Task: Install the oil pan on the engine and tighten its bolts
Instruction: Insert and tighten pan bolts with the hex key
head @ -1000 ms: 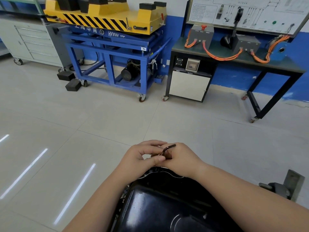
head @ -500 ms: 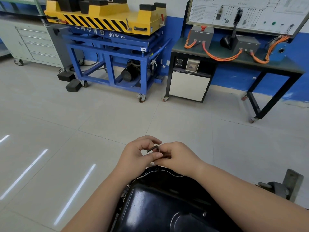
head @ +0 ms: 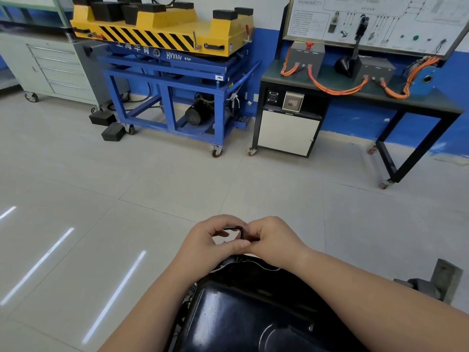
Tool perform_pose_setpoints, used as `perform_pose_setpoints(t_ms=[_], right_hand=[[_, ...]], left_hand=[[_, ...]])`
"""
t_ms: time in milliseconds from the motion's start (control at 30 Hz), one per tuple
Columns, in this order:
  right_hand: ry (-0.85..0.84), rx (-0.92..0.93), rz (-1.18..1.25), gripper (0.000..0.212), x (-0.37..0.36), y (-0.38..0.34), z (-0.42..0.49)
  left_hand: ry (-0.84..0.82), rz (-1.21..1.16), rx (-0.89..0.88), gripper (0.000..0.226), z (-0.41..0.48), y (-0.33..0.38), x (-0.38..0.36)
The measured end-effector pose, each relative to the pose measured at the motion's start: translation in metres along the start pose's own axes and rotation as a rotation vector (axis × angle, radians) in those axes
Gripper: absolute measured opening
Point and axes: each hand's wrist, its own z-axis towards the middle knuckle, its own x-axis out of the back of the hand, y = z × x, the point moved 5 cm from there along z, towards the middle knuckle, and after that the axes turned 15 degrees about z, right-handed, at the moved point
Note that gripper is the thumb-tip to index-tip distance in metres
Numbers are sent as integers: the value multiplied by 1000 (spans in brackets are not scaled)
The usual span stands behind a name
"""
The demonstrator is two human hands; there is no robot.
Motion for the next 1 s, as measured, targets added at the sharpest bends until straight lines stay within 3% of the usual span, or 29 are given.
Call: perform_pose_setpoints(t_ms=[67,167,333,400,533,667,800,900,1000], right_hand=[[0,-4,-16,1,1,1,1],[-11,-34,76,21,0,2,0],[-32,-48,133,41,-1,0,-3],[-46,-36,87,40,-2,-2,-3],[-62,-18,2,12,-2,-4,-4],[-52,20,-40,36,-2,-5,-5],[-34,20,-51,33,-1,-2,-4],[2,-1,-60,17,0,-2,-2],[14,12,-94,29,-1,-2,-1]], left_hand=[[-20,-49,-16,30,-3,-1,4],[-44,-197,-13,19,-5,-1,5],[-19,-290,61,25,-5,-11,-3],[-49,-393,87,30,-3,-13,-8],[-129,-534,138,34,3,-10,-17],[-210,-580,169,22,9,-3,-19],[-112,-434,160,18,9,5,-9],[8,-174,92,11,4,11,3],[41,187,51,27,0,16,8]])
